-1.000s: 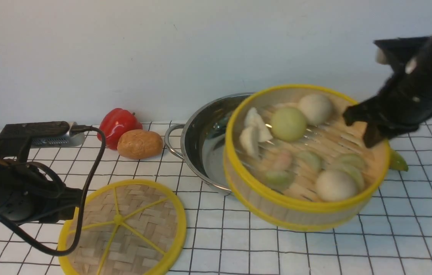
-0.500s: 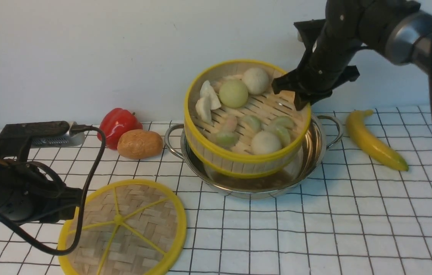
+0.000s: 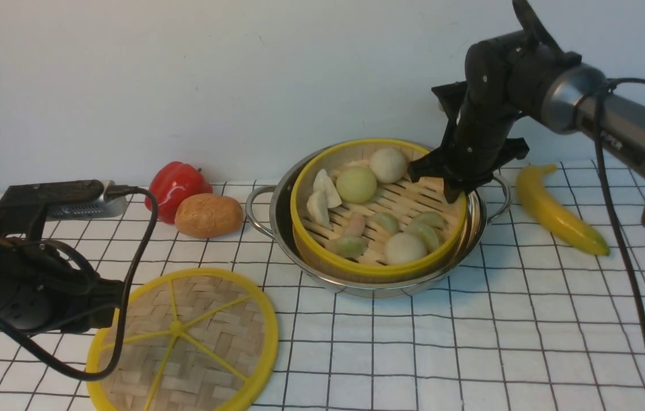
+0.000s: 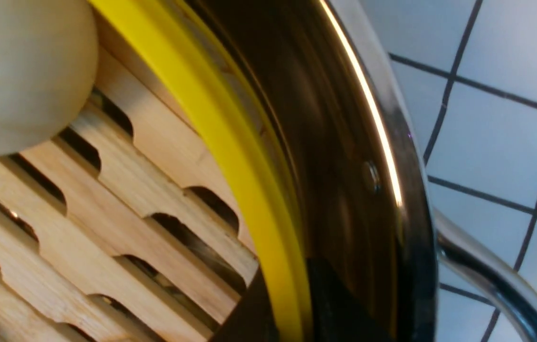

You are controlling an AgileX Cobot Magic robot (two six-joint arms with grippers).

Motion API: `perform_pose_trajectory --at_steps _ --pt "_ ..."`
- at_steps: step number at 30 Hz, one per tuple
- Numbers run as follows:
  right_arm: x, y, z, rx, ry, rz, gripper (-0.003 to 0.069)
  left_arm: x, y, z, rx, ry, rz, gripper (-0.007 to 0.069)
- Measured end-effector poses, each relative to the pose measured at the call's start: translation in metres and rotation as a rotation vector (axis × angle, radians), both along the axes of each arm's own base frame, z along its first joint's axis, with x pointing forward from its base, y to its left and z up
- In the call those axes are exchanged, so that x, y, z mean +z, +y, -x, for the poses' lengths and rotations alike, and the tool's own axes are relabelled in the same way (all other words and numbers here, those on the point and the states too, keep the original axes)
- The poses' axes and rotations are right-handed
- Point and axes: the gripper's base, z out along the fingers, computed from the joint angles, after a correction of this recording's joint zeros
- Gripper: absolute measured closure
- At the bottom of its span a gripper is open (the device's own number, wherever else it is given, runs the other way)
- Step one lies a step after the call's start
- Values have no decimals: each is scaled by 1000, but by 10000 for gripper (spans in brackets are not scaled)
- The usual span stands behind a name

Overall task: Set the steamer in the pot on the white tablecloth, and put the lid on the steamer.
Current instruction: 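Place the bamboo steamer basket of food into the steel pot with the right gripper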

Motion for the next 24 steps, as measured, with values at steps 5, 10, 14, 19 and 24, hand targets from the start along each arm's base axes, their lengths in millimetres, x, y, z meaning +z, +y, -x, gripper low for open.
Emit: perform_pose_trajectory --at_steps 5,10,14,19,24 --pt "-2 0 0 -1 3 1 598 0 0 0 1 0 1 382" --pt "-3 0 -1 -5 -2 -3 542 0 0 0 1 -3 1 382" --pt "-3 2 0 -10 9 -33 446 0 0 -2 6 -24 0 382" --pt "8 5 -3 -10 -17 -65 297 -9 -6 -8 -20 -2 45 382" --pt "40 6 -2 21 -94 -96 234 -19 -24 -19 -152 -41 47 382"
